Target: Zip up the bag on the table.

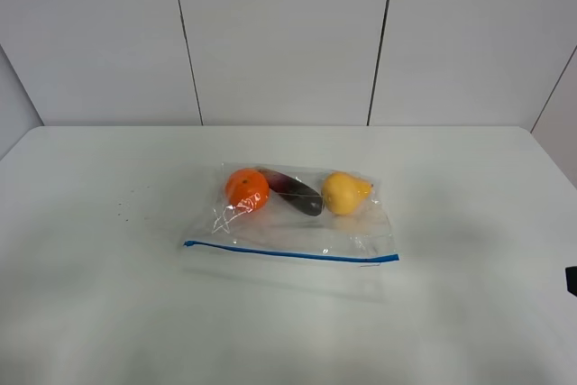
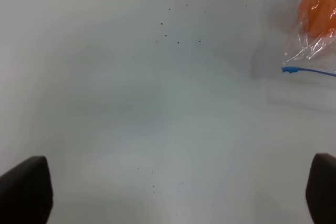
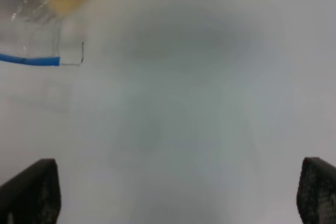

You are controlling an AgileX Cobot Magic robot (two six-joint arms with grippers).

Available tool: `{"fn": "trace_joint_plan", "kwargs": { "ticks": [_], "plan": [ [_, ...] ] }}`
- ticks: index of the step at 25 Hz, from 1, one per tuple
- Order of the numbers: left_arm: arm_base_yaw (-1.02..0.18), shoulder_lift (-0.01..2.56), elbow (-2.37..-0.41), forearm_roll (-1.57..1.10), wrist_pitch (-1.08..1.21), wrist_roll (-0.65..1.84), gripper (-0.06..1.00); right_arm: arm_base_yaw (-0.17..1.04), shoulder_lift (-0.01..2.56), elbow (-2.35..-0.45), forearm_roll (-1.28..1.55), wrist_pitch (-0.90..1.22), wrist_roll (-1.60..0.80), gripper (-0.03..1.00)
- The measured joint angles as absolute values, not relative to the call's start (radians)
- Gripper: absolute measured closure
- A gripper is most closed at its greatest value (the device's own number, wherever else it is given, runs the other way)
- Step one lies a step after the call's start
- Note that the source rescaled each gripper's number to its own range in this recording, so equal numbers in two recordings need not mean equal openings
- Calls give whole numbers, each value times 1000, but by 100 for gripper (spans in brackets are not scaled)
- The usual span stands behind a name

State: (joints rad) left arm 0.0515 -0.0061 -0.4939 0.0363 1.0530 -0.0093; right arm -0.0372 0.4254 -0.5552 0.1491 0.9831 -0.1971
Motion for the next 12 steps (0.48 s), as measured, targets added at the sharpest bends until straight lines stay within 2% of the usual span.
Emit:
{"fn": "trace_joint_plan", "kwargs": {
  "ticks": [12],
  "plan": [
    [51, -6, -494, 37, 1053, -9, -6, -37, 211, -508, 143, 1018, -201, -3]
  ]
}}
